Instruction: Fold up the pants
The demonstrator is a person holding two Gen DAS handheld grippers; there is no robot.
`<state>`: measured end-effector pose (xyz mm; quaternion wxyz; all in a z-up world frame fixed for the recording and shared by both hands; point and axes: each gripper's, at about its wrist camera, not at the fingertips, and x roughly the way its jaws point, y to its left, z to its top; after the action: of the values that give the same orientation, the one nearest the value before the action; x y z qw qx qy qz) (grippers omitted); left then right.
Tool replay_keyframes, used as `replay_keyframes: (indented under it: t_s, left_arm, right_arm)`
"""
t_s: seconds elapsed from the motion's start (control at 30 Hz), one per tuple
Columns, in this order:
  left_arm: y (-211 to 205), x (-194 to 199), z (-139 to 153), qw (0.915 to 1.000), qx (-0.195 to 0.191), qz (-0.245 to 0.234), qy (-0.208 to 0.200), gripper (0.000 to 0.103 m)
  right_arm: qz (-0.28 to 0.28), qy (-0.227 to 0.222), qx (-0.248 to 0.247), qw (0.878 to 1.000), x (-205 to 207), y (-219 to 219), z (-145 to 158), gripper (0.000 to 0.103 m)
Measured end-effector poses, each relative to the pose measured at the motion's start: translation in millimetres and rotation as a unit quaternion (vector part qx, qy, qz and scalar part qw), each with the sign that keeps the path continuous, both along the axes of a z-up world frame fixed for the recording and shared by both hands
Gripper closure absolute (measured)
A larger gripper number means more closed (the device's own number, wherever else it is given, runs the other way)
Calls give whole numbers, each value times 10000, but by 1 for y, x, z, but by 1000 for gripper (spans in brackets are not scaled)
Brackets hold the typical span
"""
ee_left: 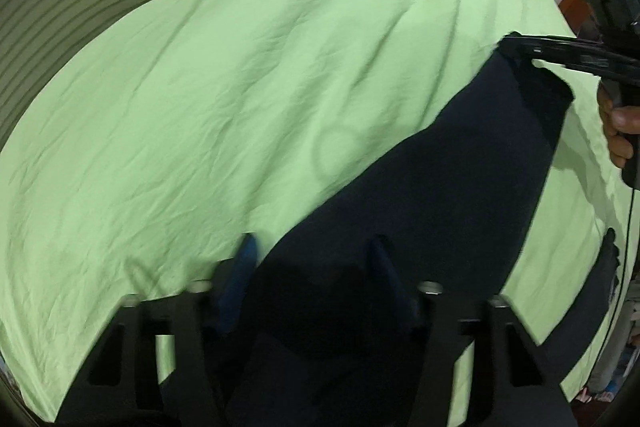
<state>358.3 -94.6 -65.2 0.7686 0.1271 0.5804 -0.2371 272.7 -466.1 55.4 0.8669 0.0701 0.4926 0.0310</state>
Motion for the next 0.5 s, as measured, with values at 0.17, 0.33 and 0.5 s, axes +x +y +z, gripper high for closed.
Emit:
replay_keyframes:
  t_s: [0.17, 0.33, 0.5]
  left_arm:
    - [4, -8, 13, 9994, -297, -152, 87, 94]
    - [11, -39, 42, 9967, -758, -272, -36, 95]
    - [12, -83, 61, 9937, -1054, -367, -117, 96]
  right_arm:
    - [123, -469, 276, 9984, -25, 3, 28, 95]
    - [410, -974, 596, 9926, -66, 9, 56, 95]
    - [630, -1088, 705, 9896, -103, 27, 60, 95]
